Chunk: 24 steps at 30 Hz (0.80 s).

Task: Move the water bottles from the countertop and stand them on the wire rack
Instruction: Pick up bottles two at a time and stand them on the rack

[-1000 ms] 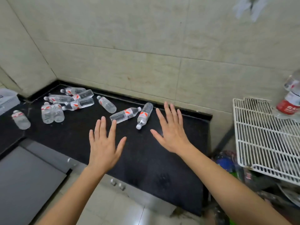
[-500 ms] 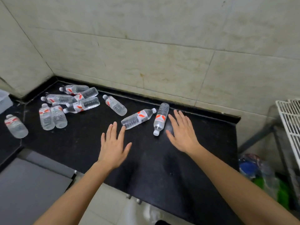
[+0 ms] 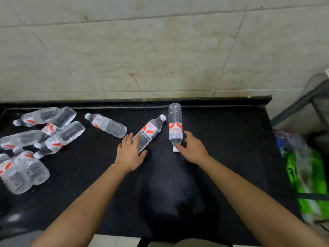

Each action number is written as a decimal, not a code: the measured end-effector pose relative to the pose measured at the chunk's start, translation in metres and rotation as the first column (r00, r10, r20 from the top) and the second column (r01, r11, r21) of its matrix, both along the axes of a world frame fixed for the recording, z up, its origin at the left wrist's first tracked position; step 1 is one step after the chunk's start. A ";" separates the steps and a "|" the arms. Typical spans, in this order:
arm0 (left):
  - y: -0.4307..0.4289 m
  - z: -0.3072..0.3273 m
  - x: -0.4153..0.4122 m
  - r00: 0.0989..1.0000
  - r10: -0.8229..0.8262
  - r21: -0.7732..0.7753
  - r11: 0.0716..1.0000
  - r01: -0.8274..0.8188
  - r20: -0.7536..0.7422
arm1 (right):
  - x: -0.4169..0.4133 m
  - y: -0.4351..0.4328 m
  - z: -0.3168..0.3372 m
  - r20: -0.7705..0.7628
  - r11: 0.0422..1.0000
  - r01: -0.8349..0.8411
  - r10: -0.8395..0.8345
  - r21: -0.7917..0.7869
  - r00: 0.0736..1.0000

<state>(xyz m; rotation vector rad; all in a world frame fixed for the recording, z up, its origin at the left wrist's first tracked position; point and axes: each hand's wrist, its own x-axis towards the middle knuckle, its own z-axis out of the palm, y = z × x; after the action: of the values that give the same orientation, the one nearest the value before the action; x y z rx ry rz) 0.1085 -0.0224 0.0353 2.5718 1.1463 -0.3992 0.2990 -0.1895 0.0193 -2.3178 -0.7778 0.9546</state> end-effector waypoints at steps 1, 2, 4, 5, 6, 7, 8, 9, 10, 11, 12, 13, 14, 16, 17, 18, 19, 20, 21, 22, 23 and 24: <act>0.009 -0.008 0.006 1.000 -0.002 -0.033 0.999 0.003 0.018 | -0.005 0.005 -0.006 -0.047 0.999 0.049 -0.050 -0.014 0.998; 0.018 -0.018 0.011 0.999 -0.002 -0.073 0.997 0.005 0.040 | -0.010 0.011 -0.012 -0.099 0.994 0.108 -0.111 -0.031 0.989; 0.031 -0.036 0.015 0.998 0.004 -0.156 0.988 0.005 0.058 | -0.023 0.021 -0.024 -0.196 0.967 0.243 -0.255 -0.081 0.947; 0.036 -0.044 0.014 0.999 -0.009 -0.163 0.986 0.017 0.046 | -0.029 0.026 -0.030 -0.220 0.946 0.307 -0.323 -0.103 0.921; 0.040 -0.051 0.012 0.999 -0.034 -0.144 0.989 0.038 0.028 | -0.035 0.030 -0.034 -0.229 0.925 0.363 -0.379 -0.110 0.896; 0.044 -0.057 0.010 0.998 -0.053 -0.121 0.991 0.055 0.020 | -0.040 0.033 -0.038 -0.226 0.906 0.410 -0.424 -0.106 0.877; 0.047 -0.060 0.009 0.998 -0.058 -0.105 0.993 0.061 0.031 | -0.044 0.035 -0.041 -0.210 0.892 0.441 -0.452 -0.096 0.867; 0.048 -0.062 0.008 0.997 -0.063 -0.100 0.993 0.068 0.045 | -0.046 0.037 -0.042 -0.183 0.886 0.455 -0.464 -0.088 0.867; 0.048 -0.062 0.008 0.996 -0.075 -0.096 0.992 0.080 0.048 | -0.047 0.037 -0.042 -0.154 0.885 0.459 -0.466 -0.084 0.871; 0.047 -0.060 0.007 0.995 -0.088 -0.090 0.992 0.091 0.037 | -0.048 0.035 -0.041 -0.133 0.883 0.461 -0.468 -0.082 0.873; 0.043 -0.060 0.005 0.995 -0.099 -0.080 0.992 0.100 0.017 | -0.049 0.033 -0.040 -0.122 0.882 0.464 -0.471 -0.081 0.874; 0.039 -0.059 0.000 0.995 -0.102 -0.069 0.992 0.102 -0.003 | -0.051 0.030 -0.039 -0.121 0.880 0.467 -0.475 -0.084 0.872; 0.034 -0.058 -0.006 0.995 -0.097 -0.066 0.993 0.096 -0.019 | -0.053 0.027 -0.037 -0.130 0.877 0.472 -0.480 -0.091 0.867; 0.021 -0.057 -0.021 0.997 -0.073 -0.085 0.994 0.071 -0.026 | -0.061 0.016 -0.035 -0.152 0.876 0.468 -0.482 -0.115 0.863; 0.014 -0.056 -0.030 0.998 -0.061 -0.092 0.994 0.058 -0.025 | -0.066 0.009 -0.035 -0.166 0.881 0.458 -0.473 -0.123 0.866; 0.007 -0.055 -0.040 0.998 -0.056 -0.089 0.995 0.053 -0.029 | -0.073 0.001 -0.035 -0.180 0.886 0.446 -0.462 -0.125 0.868; 0.001 -0.056 -0.050 0.998 -0.059 -0.078 0.995 0.056 -0.038 | -0.079 -0.009 -0.034 -0.193 0.892 0.434 -0.451 -0.128 0.871; -0.005 -0.057 -0.059 0.997 -0.068 -0.065 0.996 0.065 -0.049 | -0.085 -0.019 -0.032 -0.208 0.896 0.425 -0.443 -0.130 0.872; -0.009 -0.057 -0.067 0.995 -0.076 -0.059 0.996 0.073 -0.057 | -0.089 -0.030 -0.030 -0.220 0.899 0.417 -0.437 -0.135 0.872; -0.011 -0.058 -0.072 0.995 -0.078 -0.069 0.995 0.074 -0.058 | -0.091 -0.040 -0.027 -0.225 0.903 0.406 -0.429 -0.141 0.875; -0.011 -0.057 -0.075 0.996 -0.073 -0.092 0.993 0.067 -0.056 | -0.092 -0.049 -0.024 -0.222 0.910 0.388 -0.412 -0.145 0.884; -0.010 -0.055 -0.076 0.996 -0.065 -0.119 0.991 0.058 -0.057 | -0.091 -0.056 -0.019 -0.213 0.920 0.370 -0.391 -0.132 0.896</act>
<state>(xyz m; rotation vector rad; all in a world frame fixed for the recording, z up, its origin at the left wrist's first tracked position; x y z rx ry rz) 0.0327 -0.0324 -0.0202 2.5131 1.0324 -0.5457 0.2075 -0.2458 0.0002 -2.2566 -0.1740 1.0690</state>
